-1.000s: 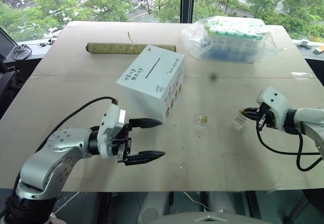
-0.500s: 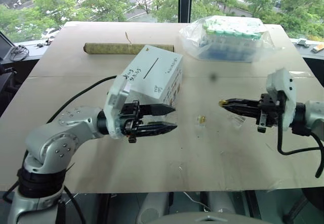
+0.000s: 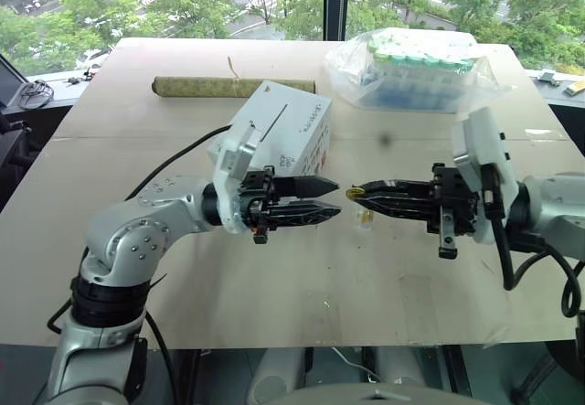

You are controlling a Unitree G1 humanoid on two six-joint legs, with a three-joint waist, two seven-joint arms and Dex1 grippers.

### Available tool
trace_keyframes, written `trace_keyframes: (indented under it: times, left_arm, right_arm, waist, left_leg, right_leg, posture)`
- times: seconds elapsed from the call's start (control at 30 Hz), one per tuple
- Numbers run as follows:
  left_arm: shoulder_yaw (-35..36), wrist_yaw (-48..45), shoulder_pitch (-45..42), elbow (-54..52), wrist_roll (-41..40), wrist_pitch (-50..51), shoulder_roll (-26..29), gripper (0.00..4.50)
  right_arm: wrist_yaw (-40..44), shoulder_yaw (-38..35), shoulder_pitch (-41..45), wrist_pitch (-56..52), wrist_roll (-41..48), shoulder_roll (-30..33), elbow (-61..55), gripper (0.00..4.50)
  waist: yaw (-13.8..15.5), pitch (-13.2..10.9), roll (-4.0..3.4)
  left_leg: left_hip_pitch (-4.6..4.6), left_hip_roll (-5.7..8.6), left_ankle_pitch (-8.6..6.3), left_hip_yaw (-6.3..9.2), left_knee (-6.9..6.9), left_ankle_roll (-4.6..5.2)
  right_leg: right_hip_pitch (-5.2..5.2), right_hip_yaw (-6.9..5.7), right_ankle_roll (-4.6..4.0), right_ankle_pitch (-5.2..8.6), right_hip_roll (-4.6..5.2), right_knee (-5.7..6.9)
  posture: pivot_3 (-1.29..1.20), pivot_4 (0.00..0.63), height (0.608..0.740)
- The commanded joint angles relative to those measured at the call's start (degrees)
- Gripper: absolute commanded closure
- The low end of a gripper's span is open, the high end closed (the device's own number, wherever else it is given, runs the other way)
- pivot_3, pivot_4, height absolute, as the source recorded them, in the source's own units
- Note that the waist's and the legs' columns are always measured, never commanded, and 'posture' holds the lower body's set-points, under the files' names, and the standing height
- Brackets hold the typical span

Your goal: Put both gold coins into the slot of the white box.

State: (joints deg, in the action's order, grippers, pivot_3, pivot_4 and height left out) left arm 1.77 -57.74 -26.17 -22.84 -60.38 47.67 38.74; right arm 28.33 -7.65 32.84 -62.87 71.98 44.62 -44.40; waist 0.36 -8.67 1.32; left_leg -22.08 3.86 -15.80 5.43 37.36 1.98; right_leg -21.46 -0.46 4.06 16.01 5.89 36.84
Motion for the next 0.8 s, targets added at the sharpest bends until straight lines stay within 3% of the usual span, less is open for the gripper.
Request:
trace_keyframes:
  times: [0.03, 0.5, 0.67, 0.8]
  left_arm:
    - [0.66, -0.26, -1.43, -0.58, -0.5, -0.06, -0.3, 2.97]
    - [1.19, 0.29, -1.41, -1.41, -1.21, 0.71, -0.74, 2.97]
    - [1.0, 0.67, -1.82, -1.19, -1.83, 1.15, -1.04, 4.36]
    - [0.95, 0.63, -2.11, -1.06, -2.29, 1.6, -1.33, 4.36]
  right_arm:
    - [-0.31, 0.99, 1.57, 1.72, -0.16, 1.01, -0.2, 4.5]
    - [0.25, 3.12, 1.94, 3.93, -1.68, 2.1, 0.91, 4.5]
    - [0.17, 3.27, 1.8, 4.23, -1.0, 2.39, 0.82, 4.5]
    - [0.3, 3.34, 1.69, 4.27, 1.08, 2.55, 0.45, 4.5]
  waist:
    - [-0.07, 0.01, 0.01]
    - [-1.0, 0.01, 0.01]
    - [-1.02, 0.0, 0.02]
    - [-1.01, 0.0, 0.02]
  left_leg:
    - [0.0, 0.0, 0.0, 0.01, 0.0, 0.0]
    - [-0.01, 0.0, 0.0, 0.02, 0.0, 0.0]
    - [-0.01, 0.0, 0.0, 0.02, 0.0, 0.0]
    - [-0.01, 0.0, 0.0, 0.02, 0.0, 0.0]
  right_leg:
    - [0.0, -0.01, 0.0, 0.0, -0.01, 0.0]
    - [-0.01, -0.01, 0.0, 0.0, 0.0, 0.0]
    - [-0.01, -0.01, 0.01, 0.0, 0.0, 0.0]
    - [-0.01, -0.01, 0.0, 0.0, 0.0, 0.0]
  posture:
    - [0.0, 0.15, 0.74]
    - [0.0, 0.15, 0.74]
    - [0.0, 0.15, 0.74]
    - [0.0, 0.15, 0.74]
